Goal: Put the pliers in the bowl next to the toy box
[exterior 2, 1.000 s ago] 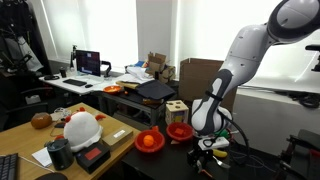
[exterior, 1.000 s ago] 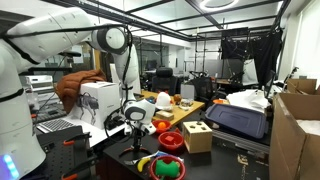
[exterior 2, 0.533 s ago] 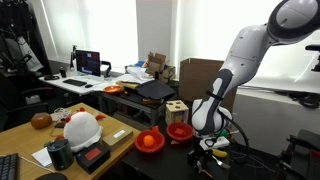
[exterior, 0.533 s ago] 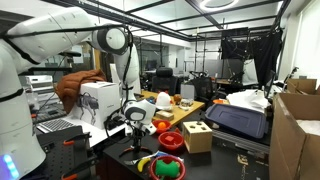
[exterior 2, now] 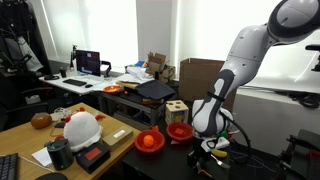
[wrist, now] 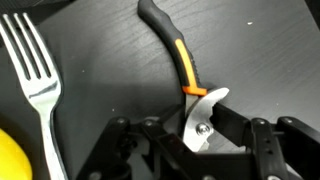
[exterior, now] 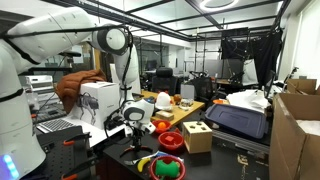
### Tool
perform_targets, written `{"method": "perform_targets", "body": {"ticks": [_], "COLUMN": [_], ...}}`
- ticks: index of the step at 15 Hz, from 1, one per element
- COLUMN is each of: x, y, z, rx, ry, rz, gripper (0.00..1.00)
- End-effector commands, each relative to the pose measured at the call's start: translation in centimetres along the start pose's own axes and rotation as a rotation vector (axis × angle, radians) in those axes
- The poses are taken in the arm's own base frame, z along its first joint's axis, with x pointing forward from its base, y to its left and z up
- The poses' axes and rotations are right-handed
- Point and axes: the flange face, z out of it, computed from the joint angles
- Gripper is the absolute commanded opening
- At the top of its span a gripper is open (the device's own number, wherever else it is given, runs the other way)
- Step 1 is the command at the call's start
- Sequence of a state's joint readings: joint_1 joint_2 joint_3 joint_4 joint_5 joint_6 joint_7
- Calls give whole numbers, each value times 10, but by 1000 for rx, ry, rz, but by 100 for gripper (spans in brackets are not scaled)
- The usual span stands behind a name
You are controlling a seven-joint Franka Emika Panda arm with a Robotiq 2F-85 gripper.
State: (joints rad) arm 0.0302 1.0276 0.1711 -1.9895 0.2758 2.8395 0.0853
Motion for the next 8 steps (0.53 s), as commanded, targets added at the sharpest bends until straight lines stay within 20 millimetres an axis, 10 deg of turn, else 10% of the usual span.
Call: {"method": "perform_targets", "body": {"ticks": [1,8], "x": [-3,0], "y": [-9,-19], "z": [-15,-41], "rx": [12,35], "ry": [79,98], "rz": [-67,-105], "gripper": [9,9]}}
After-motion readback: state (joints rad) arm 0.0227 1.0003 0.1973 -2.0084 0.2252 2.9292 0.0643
